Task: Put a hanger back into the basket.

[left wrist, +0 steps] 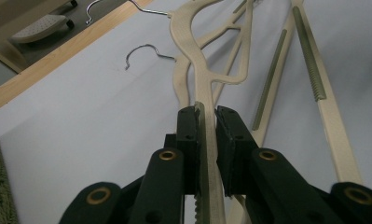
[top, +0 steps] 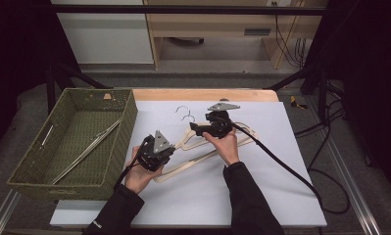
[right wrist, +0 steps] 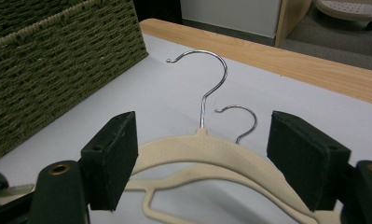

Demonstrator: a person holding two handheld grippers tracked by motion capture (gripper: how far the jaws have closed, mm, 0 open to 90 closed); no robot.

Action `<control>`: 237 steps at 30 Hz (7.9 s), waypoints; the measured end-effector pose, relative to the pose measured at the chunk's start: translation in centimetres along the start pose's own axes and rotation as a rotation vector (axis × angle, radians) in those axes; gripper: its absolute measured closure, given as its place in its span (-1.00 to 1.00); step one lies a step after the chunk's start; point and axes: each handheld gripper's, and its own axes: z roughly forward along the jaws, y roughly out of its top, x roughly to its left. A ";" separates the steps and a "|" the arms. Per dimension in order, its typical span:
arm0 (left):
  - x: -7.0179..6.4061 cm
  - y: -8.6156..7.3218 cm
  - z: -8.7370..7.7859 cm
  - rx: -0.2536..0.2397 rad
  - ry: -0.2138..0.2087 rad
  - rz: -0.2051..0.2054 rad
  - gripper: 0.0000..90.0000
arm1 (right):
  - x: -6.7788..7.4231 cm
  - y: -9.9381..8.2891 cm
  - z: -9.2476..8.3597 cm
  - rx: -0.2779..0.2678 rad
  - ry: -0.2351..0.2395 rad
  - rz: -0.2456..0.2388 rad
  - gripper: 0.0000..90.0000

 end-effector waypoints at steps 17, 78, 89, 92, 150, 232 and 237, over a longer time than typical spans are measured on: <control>-0.8 0.1 -0.6 -0.018 0.001 0.022 0.77 | 0.2 0.4 2.8 0.063 0.005 0.004 0.38; -0.3 2.3 2.5 -0.040 -0.190 -0.182 0.04 | 2.0 0.1 -1.6 -0.023 0.003 -0.057 0.99; -0.6 3.9 4.8 -0.032 -0.291 -0.258 0.74 | 2.5 -0.1 -3.1 -0.054 0.052 -0.095 0.98; -0.6 4.0 4.6 -0.034 -0.305 -0.269 0.78 | 2.6 -0.1 -3.4 -0.062 0.052 -0.098 0.98; 6.3 7.6 -16.5 -0.271 -0.143 -0.047 0.92 | -1.3 -8.4 -18.8 -0.197 -0.002 -0.051 -0.88; 20.1 -14.2 -11.7 0.123 0.099 -0.184 0.82 | -1.3 -8.8 -17.8 -0.149 0.000 -0.046 -0.88; 19.4 -13.4 -12.1 0.100 0.097 -0.179 0.47 | -1.3 -8.9 -17.9 -0.150 0.003 -0.050 -0.88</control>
